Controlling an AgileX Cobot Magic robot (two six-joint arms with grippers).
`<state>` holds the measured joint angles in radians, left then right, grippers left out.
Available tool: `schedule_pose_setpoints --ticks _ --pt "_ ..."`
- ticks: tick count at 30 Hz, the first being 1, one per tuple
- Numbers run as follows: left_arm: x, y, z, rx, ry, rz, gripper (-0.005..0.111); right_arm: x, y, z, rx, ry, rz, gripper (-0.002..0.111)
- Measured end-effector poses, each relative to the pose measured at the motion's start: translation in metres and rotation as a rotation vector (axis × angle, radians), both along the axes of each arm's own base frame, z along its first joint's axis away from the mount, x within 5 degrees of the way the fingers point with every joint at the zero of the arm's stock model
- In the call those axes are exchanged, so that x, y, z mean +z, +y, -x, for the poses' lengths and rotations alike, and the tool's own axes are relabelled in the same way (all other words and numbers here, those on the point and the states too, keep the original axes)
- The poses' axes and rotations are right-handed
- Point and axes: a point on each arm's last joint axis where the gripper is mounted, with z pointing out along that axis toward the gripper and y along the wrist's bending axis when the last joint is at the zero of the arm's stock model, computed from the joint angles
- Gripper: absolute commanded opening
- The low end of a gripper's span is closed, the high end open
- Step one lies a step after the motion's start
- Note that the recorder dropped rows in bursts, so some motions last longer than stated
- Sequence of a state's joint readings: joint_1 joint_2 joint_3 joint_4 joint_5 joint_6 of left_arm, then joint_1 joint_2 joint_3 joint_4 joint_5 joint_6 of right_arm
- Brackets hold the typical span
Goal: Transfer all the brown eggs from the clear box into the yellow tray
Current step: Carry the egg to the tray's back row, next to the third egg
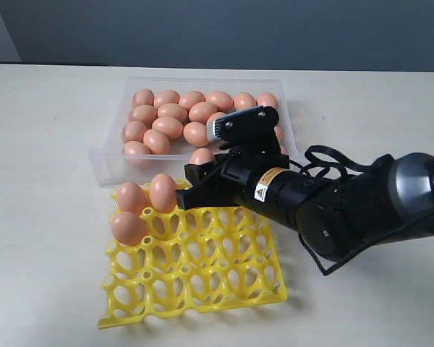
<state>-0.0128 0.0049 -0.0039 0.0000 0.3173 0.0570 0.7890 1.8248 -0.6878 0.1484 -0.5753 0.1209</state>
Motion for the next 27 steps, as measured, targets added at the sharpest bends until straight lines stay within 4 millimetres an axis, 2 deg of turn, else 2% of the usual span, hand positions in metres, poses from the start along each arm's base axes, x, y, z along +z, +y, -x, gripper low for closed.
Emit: schedule_pose_setpoints --ticks 10,22,27 --pt "0.000 0.000 0.000 0.000 0.000 0.000 0.000 -0.004 0.002 -0.001 -0.001 -0.007 -0.031 0.000" --pt "0.000 0.000 0.000 0.000 0.000 0.000 0.000 -0.023 0.006 0.000 0.016 0.046 -0.036 0.000" --pt "0.000 0.000 0.000 0.000 0.000 0.000 0.000 -0.023 0.010 -0.005 0.014 0.043 -0.046 0.000"
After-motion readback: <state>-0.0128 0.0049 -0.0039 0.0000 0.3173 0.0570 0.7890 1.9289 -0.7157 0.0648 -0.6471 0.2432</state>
